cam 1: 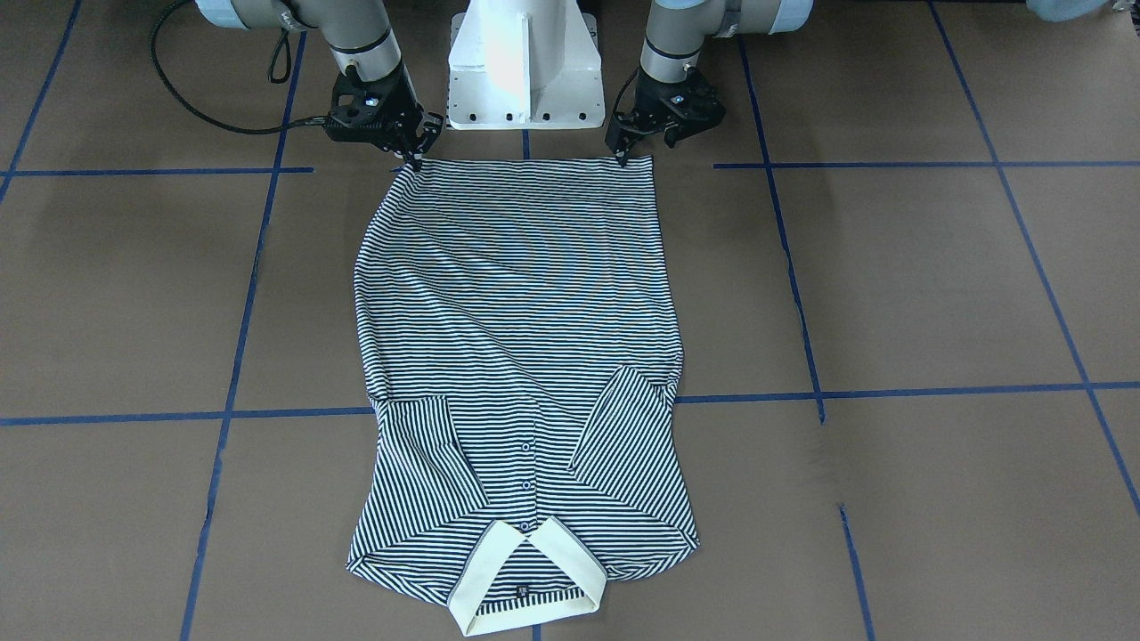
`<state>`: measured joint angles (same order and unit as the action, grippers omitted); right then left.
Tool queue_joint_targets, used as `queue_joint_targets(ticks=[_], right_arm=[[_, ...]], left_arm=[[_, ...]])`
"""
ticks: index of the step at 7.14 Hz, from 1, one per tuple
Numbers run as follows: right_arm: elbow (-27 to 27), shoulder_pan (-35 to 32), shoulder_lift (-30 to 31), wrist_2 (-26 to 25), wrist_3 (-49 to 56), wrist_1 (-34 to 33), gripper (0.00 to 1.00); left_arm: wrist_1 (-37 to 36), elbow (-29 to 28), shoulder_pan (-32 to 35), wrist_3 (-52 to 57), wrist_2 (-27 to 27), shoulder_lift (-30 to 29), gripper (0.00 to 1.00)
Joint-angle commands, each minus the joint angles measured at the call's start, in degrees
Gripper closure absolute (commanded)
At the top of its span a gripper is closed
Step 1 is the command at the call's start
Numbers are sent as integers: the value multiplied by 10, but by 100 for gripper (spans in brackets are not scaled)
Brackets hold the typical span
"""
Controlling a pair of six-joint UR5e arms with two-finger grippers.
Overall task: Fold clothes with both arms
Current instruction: 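Move the left gripper to the other hem corner and grasp both hem corners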
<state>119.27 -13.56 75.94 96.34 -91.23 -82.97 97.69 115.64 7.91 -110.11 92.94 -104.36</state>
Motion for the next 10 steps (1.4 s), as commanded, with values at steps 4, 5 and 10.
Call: queue_joint_targets(ticks=[4, 5, 10], right_arm=[[0, -1, 0, 0, 1, 0, 100], [0, -1, 0, 1, 1, 0, 100], [1, -2, 0, 1, 0, 1, 100]], left_arm=[[-14, -9, 10, 4, -7, -4, 7], [-14, -9, 10, 4, -7, -7, 8], [-15, -28, 10, 3, -7, -23, 31]])
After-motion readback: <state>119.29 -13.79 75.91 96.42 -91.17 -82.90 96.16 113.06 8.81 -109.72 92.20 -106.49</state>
